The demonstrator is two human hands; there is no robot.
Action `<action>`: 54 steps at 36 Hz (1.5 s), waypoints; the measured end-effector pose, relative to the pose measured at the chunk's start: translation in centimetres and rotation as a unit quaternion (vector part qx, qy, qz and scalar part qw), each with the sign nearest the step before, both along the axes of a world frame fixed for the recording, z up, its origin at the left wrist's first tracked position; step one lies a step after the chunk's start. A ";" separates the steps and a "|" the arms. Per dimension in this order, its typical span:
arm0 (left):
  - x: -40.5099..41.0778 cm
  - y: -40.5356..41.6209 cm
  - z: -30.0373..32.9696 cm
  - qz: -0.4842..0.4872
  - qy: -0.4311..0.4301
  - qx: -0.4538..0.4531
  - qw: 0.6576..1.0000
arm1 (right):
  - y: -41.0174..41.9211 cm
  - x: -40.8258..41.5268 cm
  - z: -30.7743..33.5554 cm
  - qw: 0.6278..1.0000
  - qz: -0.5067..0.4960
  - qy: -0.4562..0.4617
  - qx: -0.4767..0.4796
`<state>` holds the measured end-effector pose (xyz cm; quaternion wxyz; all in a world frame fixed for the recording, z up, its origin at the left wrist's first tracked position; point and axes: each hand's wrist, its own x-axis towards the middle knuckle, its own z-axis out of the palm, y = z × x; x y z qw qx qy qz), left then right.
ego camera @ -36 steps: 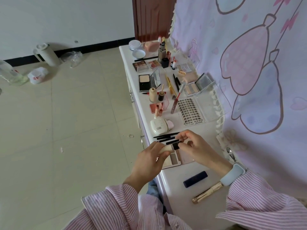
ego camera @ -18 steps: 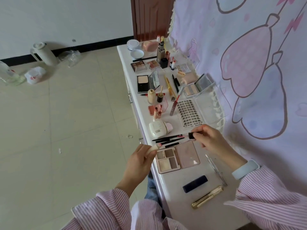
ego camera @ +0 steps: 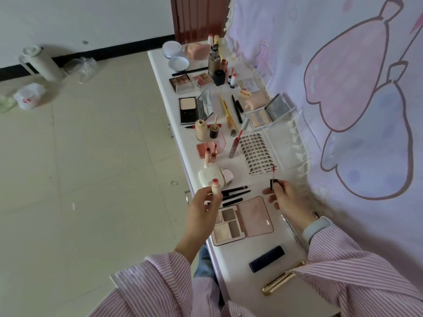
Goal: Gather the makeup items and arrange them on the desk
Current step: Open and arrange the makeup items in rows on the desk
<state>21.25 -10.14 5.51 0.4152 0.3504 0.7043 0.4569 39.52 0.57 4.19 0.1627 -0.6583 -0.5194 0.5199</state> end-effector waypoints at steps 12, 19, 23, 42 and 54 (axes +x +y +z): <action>3.3 7.6 -0.3 -0.078 0.115 0.014 0.990 | 0.7 -0.1 -0.8 0.991 -0.004 -0.058 0.124; 4.6 9.9 -1.4 -0.169 0.204 -0.035 0.964 | 1.0 0.2 -2.3 0.983 0.006 -0.097 0.153; 4.7 10.6 -1.9 -0.217 0.261 -0.058 0.939 | 1.2 0.4 -2.7 0.979 0.017 -0.110 0.170; 4.8 11.0 -2.9 -0.283 0.319 -0.061 0.902 | 0.9 0.8 -2.8 0.983 0.025 -0.101 0.149; 3.6 5.7 -1.2 -0.170 0.235 0.008 0.957 | -5.8 3.3 0.9 0.959 0.082 -0.150 0.226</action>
